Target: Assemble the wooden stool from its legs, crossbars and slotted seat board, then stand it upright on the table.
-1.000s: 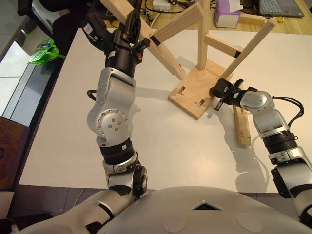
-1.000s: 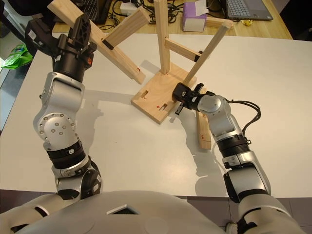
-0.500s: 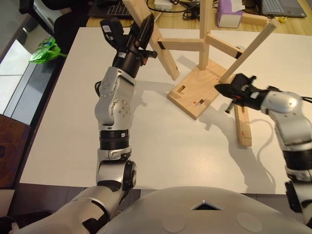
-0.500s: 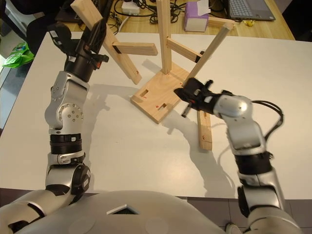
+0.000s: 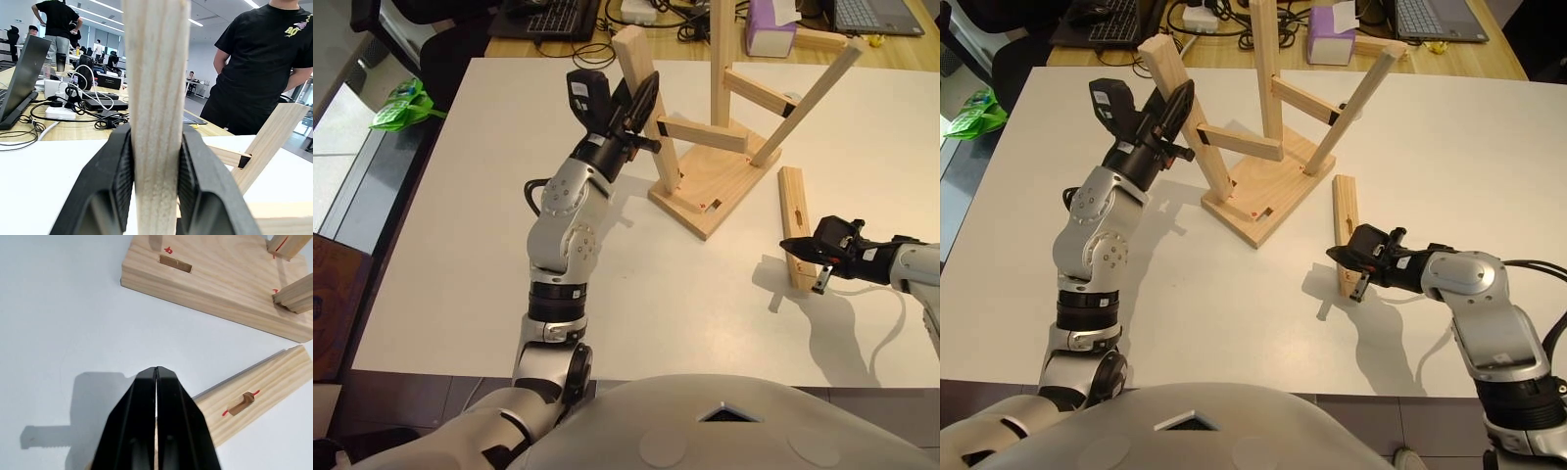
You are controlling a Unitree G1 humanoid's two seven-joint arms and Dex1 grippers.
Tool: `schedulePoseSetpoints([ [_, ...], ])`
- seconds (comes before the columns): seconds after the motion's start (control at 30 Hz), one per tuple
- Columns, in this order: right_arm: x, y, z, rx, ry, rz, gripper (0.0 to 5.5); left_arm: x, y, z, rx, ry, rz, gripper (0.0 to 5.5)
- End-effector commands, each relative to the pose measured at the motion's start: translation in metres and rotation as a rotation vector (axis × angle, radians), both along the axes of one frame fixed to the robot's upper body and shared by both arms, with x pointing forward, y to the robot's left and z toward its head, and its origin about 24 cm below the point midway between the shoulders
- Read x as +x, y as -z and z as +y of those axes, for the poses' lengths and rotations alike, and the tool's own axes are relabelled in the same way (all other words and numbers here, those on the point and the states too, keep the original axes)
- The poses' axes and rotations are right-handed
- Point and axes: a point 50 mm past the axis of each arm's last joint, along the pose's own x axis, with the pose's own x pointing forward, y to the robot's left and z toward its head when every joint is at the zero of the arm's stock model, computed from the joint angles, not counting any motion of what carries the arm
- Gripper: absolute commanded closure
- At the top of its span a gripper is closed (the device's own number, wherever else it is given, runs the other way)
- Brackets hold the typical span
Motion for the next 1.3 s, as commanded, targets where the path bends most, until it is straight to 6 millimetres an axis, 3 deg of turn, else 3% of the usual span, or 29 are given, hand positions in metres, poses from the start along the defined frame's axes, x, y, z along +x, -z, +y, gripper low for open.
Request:
schedulePoseSetpoints([
  [0.03, 0.002, 0.000, 0.002, -0.003, 0.009, -0.023, 5.50, 0.000, -0.003, -0.011, 0.015, 0.032, 0.014, 4.48],
  [0.23, 0.004, 0.000, 0.007, 0.008, 0.010, -0.038, 5.50, 0.008, -0.020, -0.010, 0.046, 0.050, -0.103, 4.48],
  [0.37, 0.006, -0.001, 0.008, 0.010, 0.005, -0.039, 5.50, 0.012, -0.016, -0.007, 0.056, 0.020, -0.116, 4.48],
  [0.6, 0.009, -0.003, 0.008, 0.010, 0.001, -0.047, 5.50, 0.003, 0.008, -0.019, 0.065, 0.052, -0.072, 4.48],
  [0.73, 0.009, -0.003, 0.010, 0.019, 0.007, -0.052, 5.50, 0.001, 0.006, -0.020, 0.073, 0.064, -0.082, 4.48],
  [1.1, 0.008, 0.000, 0.010, 0.030, 0.034, -0.060, 5.50, 0.002, 0.003, -0.001, 0.130, 0.025, -0.061, 4.48],
  [1.3, 0.009, 0.002, 0.008, 0.027, 0.041, -0.065, 5.50, -0.004, 0.001, -0.011, 0.060, 0.033, -0.014, 4.48],
])
